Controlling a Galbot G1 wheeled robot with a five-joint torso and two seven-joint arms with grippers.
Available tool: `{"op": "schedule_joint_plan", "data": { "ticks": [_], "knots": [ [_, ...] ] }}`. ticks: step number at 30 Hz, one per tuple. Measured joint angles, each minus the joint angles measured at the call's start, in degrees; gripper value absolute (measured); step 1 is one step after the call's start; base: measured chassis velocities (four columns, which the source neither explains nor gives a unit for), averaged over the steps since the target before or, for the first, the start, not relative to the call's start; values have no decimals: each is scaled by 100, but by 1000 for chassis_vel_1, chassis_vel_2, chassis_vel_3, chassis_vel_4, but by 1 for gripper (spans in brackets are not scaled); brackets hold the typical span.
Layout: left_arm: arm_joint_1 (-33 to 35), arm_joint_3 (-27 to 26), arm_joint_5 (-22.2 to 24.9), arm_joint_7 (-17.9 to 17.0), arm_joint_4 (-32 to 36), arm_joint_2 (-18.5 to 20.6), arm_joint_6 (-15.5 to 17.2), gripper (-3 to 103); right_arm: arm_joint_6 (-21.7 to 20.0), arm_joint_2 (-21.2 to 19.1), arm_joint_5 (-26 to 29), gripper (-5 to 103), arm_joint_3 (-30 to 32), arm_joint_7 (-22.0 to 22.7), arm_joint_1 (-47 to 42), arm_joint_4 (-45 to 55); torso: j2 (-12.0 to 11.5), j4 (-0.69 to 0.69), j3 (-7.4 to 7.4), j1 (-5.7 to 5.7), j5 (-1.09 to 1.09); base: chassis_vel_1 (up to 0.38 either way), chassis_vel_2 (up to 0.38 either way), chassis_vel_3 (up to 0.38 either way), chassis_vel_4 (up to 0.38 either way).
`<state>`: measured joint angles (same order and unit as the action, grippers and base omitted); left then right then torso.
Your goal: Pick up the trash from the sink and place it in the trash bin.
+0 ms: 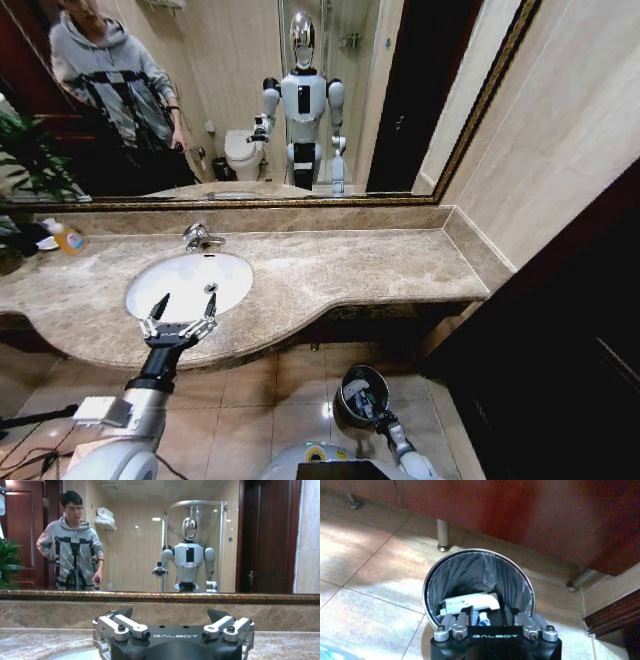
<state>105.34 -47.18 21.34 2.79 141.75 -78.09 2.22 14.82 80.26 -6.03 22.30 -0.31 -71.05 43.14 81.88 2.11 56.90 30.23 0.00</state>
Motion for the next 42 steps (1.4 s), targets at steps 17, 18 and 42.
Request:
{"op": "schedule_joint_plan", "data": {
  "ticks": [17, 18, 42],
  "knots": [
    [0, 0, 0, 0, 0, 0, 0, 100, 34, 53, -89, 98, 21, 46, -184, 137, 0, 0, 0, 0, 0, 0, 0, 0, 0],
    [0, 0, 0, 0, 0, 0, 0, 100, 42, 58, -98, 100, 24, 48, -214, 157, 0, 0, 0, 0, 0, 0, 0, 0, 0],
    [0, 0, 0, 0, 0, 0, 0, 100, -276, 10, 1403, 100, 1220, 116, -1992, 4466, 0, 0, 0, -1, 0, 0, 0, 0, 0]
  ]
}}
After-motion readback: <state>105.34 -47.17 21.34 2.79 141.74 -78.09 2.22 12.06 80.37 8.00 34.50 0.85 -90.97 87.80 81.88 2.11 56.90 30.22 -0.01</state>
